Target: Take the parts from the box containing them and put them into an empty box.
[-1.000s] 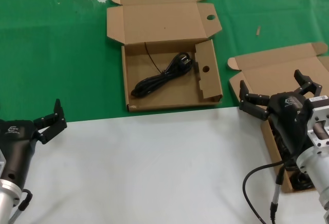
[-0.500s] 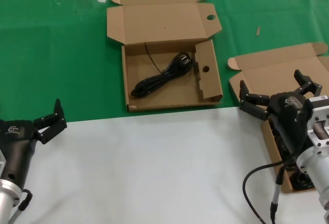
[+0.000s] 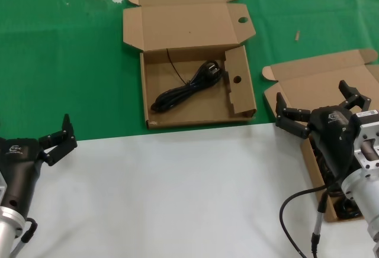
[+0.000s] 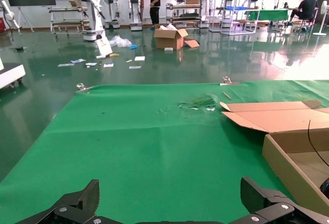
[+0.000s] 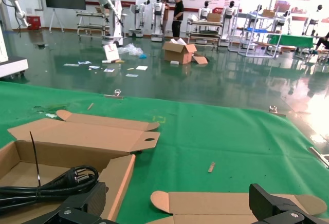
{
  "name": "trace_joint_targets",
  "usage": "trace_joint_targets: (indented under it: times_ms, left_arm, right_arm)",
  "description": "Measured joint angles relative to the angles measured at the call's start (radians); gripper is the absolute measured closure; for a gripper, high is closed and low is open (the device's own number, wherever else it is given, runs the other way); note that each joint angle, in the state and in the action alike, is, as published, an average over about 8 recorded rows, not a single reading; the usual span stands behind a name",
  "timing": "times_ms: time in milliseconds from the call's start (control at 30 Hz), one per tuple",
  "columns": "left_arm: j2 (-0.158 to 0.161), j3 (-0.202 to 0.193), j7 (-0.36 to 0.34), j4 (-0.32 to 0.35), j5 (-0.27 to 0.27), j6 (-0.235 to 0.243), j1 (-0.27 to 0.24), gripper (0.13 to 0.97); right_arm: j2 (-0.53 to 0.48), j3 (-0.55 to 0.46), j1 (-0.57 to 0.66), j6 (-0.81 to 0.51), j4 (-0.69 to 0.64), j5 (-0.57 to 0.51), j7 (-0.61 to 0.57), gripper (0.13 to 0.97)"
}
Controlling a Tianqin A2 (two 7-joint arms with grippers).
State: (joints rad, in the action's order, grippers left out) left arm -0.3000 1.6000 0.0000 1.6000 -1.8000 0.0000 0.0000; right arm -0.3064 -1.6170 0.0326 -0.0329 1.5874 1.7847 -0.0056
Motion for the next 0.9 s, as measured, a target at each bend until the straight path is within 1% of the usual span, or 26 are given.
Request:
trace_joint_targets:
  times_ms: [900]
  left_arm:
    - [0.000, 0.000, 0.000, 0.000, 0.000, 0.000, 0.000, 0.132]
  right_arm:
    - [0.000, 0.000, 0.000, 0.000, 0.000, 0.000, 0.000, 0.129]
